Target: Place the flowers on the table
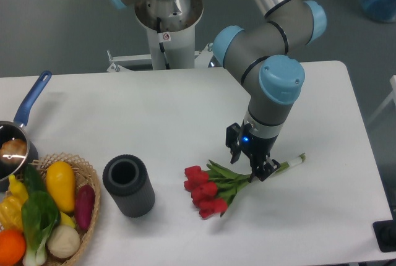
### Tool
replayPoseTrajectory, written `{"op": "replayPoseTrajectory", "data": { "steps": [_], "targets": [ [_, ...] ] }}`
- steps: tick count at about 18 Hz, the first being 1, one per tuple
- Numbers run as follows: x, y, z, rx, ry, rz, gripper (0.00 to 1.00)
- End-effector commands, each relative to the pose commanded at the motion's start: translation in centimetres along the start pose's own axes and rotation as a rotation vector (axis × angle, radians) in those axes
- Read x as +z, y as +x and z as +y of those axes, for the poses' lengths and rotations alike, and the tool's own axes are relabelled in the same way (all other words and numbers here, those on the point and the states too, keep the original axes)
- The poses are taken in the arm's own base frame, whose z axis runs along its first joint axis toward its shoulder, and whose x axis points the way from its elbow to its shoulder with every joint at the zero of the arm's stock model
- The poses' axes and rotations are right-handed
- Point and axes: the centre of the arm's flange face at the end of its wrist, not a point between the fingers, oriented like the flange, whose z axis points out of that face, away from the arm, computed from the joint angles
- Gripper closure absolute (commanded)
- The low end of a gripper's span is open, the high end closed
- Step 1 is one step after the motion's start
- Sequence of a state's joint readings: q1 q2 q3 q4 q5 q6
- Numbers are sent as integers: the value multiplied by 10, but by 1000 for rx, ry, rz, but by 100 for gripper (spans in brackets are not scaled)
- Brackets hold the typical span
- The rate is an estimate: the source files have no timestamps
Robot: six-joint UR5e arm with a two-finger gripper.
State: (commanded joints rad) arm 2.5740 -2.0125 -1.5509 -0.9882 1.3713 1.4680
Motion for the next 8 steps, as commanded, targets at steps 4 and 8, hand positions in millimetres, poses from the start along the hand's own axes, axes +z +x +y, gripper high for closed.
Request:
{"op": "replayPoseTrajectory", "data": {
  "steps": [4, 8],
  "targets": [
    [14, -14, 28, -21, -16, -6, 0],
    [25, -16, 36, 47, -18, 10, 0]
  ]
}}
